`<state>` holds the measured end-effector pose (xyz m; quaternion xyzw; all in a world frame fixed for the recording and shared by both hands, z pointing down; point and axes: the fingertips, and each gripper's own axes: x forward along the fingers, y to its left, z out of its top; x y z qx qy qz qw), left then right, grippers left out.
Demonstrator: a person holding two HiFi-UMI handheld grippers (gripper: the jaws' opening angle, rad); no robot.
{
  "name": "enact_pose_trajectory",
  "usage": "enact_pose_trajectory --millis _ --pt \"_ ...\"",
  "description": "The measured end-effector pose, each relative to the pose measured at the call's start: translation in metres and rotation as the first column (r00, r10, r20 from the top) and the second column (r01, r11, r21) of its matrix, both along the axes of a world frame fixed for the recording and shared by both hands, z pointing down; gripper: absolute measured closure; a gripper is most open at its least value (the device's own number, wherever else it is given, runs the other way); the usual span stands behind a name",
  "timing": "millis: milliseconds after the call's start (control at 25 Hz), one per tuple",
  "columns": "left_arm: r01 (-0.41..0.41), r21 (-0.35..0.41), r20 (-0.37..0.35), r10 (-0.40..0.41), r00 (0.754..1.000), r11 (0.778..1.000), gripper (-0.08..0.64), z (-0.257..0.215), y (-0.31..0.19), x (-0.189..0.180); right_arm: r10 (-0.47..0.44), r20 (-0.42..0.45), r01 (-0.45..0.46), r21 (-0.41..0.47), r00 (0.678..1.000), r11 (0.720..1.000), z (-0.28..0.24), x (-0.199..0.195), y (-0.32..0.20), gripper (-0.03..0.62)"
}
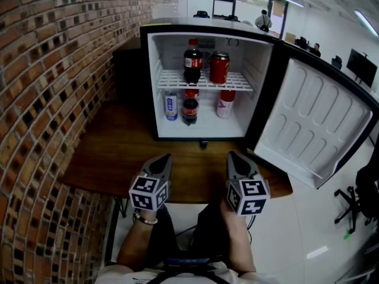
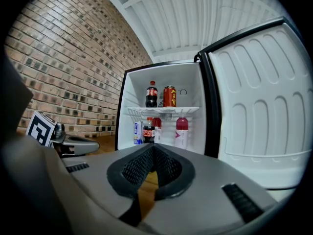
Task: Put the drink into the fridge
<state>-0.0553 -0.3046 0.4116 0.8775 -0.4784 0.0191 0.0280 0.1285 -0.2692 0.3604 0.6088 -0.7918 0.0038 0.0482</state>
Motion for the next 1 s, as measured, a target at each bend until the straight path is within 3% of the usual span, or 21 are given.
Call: enact_pose_trajectory --millis 1000 --pt "0.007 -0.009 -0.002 -0.007 1.0 1.0 0.56 0.0001 -0.0023 0.0002 -0.004 -0.001 0.004 -0.007 1.0 1.0 0.0009 0.0015 -0.0017 0.574"
